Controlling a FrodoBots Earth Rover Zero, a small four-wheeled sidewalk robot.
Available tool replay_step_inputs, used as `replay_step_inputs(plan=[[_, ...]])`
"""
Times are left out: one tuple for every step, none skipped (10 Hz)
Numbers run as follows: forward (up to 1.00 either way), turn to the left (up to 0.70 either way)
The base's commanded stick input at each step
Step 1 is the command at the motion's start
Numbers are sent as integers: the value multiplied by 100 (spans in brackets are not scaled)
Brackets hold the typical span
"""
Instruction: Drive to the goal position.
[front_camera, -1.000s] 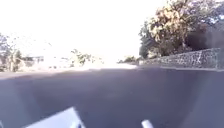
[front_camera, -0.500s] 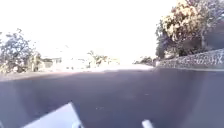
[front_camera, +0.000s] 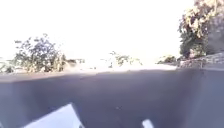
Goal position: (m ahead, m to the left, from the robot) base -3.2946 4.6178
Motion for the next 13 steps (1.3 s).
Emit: replay_step_inputs(plan=[[0, 70], [0, 70], [0, 70], [0, 70], [0, 70], [0, 70], [0, 70], [0, 70], [0, 70], [0, 70], [0, 70], [0, 70], [0, 70]])
